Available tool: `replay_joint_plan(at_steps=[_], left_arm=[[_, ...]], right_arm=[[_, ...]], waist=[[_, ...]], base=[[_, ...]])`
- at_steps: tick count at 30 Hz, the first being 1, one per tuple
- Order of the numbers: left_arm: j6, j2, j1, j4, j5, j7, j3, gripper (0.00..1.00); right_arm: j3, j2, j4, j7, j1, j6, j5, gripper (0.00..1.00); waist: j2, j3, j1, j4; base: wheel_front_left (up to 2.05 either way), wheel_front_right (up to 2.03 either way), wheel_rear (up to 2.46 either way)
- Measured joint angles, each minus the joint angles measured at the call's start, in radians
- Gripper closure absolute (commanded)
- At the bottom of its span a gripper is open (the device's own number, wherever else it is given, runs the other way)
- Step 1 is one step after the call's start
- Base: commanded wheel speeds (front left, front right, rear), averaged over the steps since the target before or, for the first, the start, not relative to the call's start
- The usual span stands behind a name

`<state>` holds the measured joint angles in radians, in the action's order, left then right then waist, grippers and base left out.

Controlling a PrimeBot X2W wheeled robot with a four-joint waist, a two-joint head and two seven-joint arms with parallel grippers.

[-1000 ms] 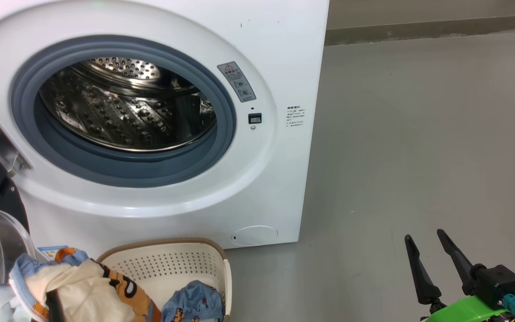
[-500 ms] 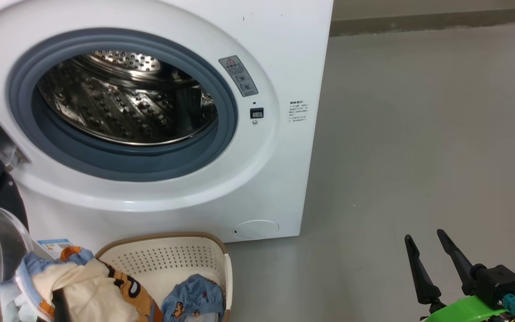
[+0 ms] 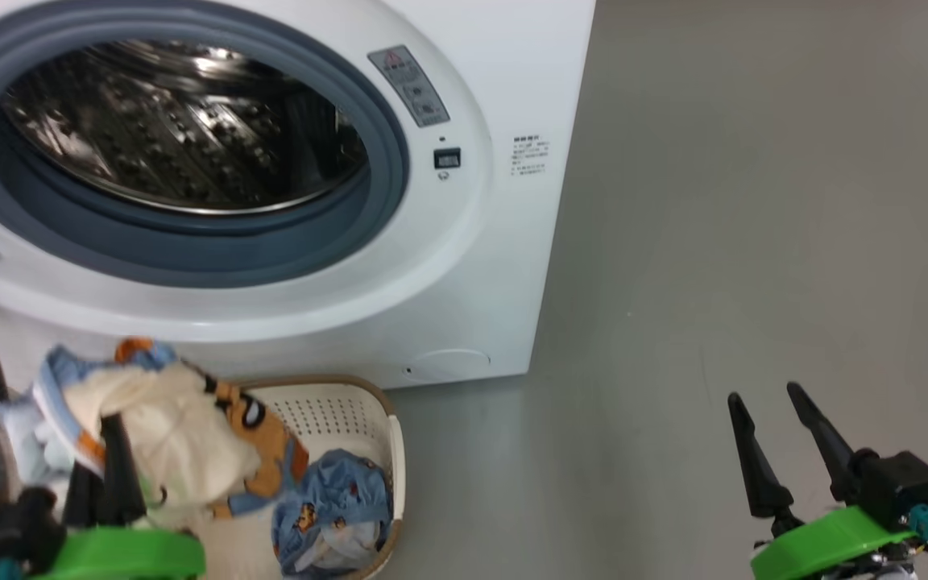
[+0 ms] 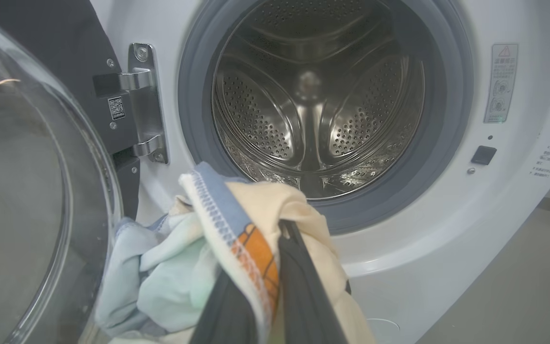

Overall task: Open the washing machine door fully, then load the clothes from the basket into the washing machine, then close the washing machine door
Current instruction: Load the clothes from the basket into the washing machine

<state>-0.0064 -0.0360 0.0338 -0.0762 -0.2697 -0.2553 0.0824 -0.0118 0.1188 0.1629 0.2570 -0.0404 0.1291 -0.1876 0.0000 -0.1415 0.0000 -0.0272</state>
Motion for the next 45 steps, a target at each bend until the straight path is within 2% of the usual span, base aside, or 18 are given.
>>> replay_joint_plan(at_steps=[9,15,23,33,40,45], left_arm=[[-0.053,0.0,0.218,-0.076,0.068,0.0,0.047,1.0],[-0.076,-0.045,0.381,-0.159,0.099,0.0,0.065,1.0],[-0.086,-0.1,0.612,-0.329,0.123,0.0,0.057,1.0],[-0.097,-0.135,0.915,-0.544,0.119,0.032,0.018,1.0],[-0.113,-0.147,1.044,-0.651,0.107,0.066,-0.011,1.0],[-0.113,-0.178,1.131,-0.736,0.103,0.095,-0.013,1.0]], right_arm=[[-0.002,-0.002,-0.008,0.0,-0.047,0.0,-0.002,0.0],[-0.004,-0.008,-0.022,0.0,-0.085,0.0,-0.009,0.0],[-0.01,-0.021,-0.028,0.0,-0.117,0.0,-0.016,0.0],[-0.005,-0.033,-0.04,0.0,-0.172,0.0,-0.04,0.0],[0.001,-0.043,-0.047,0.0,-0.195,0.0,-0.059,0.0],[0.01,-0.053,-0.051,0.0,-0.209,0.0,-0.062,0.0]], waist=[[0.0,-0.096,0.0,-0.033],[0.0,-0.159,0.0,-0.062],[0.0,-0.251,0.0,-0.102],[0.0,-0.393,0.0,-0.139],[0.0,-0.49,0.0,-0.149],[0.0,-0.562,0.0,-0.154]], base=[[0.0,0.0,0.0],[0.0,0.0,0.0],[0.0,0.0,0.0],[0.0,0.0,0.0],[0.0,0.0,0.0],[0.0,0.0,0.0]])
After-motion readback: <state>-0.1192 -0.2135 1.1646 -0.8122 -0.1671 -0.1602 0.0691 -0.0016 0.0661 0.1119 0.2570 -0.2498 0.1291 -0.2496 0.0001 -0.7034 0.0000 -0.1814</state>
